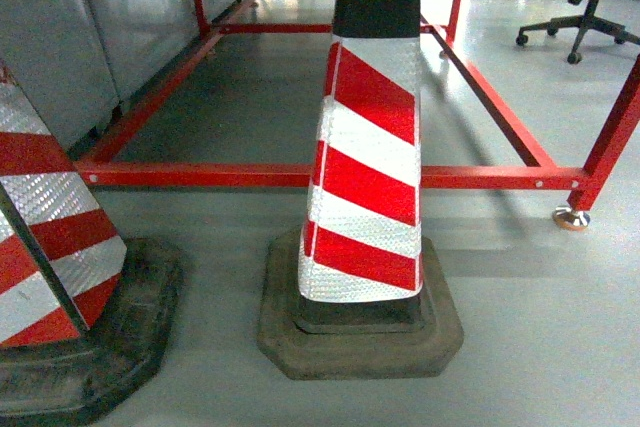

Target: Place box next to blue box on left shelf

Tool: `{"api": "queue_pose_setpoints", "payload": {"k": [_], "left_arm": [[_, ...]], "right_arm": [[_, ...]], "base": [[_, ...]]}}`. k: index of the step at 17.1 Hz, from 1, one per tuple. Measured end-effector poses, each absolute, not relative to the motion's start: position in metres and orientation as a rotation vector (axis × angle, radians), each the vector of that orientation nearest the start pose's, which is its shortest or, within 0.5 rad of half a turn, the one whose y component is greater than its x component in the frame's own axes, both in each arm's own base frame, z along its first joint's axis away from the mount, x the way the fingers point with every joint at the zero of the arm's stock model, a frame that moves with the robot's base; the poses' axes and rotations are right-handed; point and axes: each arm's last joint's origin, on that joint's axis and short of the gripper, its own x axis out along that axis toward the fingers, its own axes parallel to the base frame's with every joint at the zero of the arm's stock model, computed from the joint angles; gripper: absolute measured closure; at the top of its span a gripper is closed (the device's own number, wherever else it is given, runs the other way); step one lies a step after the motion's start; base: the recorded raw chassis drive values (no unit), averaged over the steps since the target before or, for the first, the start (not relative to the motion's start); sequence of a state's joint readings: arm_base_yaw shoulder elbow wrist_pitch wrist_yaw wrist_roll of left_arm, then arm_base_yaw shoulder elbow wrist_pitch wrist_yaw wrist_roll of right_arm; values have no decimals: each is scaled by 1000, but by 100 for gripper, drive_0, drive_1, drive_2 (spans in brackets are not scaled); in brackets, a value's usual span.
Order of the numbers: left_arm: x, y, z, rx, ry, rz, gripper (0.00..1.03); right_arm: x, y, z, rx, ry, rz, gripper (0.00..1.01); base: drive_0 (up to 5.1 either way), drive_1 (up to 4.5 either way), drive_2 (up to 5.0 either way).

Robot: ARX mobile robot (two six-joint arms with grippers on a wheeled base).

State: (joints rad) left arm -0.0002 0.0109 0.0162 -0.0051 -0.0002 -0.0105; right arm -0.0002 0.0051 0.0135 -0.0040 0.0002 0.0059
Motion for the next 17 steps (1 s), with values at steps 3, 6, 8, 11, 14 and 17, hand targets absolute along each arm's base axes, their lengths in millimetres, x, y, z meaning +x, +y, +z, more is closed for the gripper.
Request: {"api": "queue_pose_setpoints", "payload": {"k": [3,6,8,11,14,17], "left_arm": [[97,0,168,-10,0,0,5],[97,0,168,-10,0,0,5],[97,0,168,-10,0,0,5],[97,0,168,-10,0,0,5],[97,0,168,-10,0,0,5],[97,0,168,-10,2,0,5]], "right_arm": [[97,0,167,6,-4,0,3],[97,0,167,6,-4,0,3],[97,0,167,6,-4,0,3],[97,0,167,6,-4,0,3],[97,0,167,6,-4,0,3],[97,0,167,6,-2,0,3]], "base": [[0,0,0],[0,0,0],[0,0,0],[0,0,0],[0,0,0],[0,0,0]]}}
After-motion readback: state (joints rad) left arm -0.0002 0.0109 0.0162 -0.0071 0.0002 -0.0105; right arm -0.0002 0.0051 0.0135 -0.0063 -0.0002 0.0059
